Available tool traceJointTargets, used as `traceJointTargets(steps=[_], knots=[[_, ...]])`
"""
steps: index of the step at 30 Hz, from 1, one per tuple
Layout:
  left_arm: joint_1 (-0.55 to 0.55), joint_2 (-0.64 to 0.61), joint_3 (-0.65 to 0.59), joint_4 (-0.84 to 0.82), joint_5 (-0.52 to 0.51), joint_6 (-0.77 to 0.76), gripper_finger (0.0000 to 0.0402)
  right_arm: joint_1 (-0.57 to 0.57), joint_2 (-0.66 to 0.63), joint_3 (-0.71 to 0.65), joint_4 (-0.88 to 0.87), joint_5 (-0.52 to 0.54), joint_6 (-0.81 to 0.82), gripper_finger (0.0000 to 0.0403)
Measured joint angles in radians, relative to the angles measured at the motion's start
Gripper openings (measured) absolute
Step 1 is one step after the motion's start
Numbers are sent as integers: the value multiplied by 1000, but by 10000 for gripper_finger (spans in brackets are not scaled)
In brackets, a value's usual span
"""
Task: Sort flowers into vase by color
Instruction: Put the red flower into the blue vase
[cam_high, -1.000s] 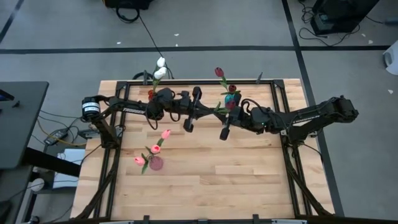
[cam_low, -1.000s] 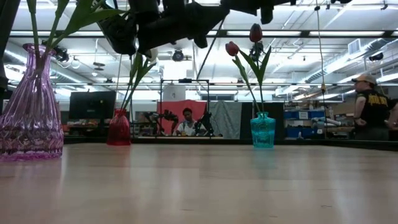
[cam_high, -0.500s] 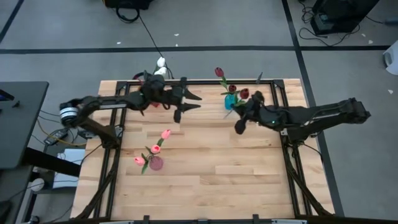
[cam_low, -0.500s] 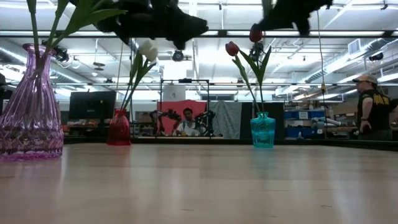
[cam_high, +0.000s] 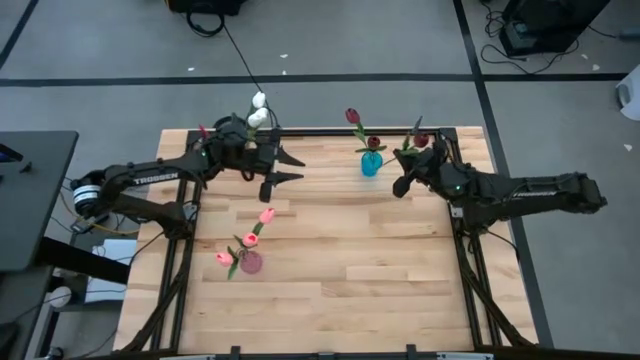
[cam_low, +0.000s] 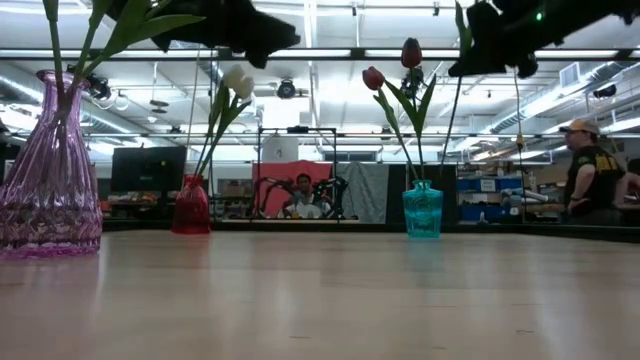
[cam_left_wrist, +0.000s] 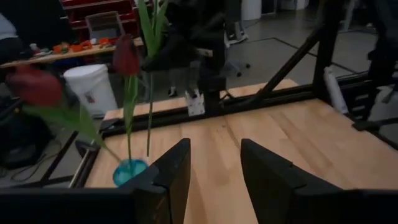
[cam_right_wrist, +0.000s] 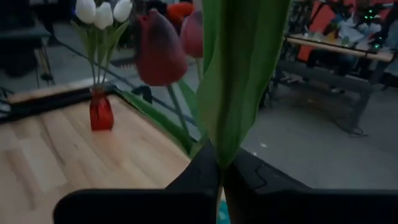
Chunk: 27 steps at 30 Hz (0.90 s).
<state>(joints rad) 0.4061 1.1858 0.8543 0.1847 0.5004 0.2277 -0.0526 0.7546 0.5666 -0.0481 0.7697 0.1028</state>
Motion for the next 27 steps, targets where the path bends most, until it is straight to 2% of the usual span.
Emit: traceJointTargets(steps=[4, 11, 18, 27], knots=[[1, -36, -76, 81, -49, -21, 132, -110, -36, -81, 145, -141, -51, 20], [1, -142, -119, 82, -105, -7, 93, -247, -41, -98, 197, -310, -69, 20], [0, -235, -145, 70, -105, -10, 82, -297, -40, -98, 204, -363, -73, 20], [-1, -283, -239, 110, -110, -47, 82, -359, -40, -98, 239, -447, -73, 20]])
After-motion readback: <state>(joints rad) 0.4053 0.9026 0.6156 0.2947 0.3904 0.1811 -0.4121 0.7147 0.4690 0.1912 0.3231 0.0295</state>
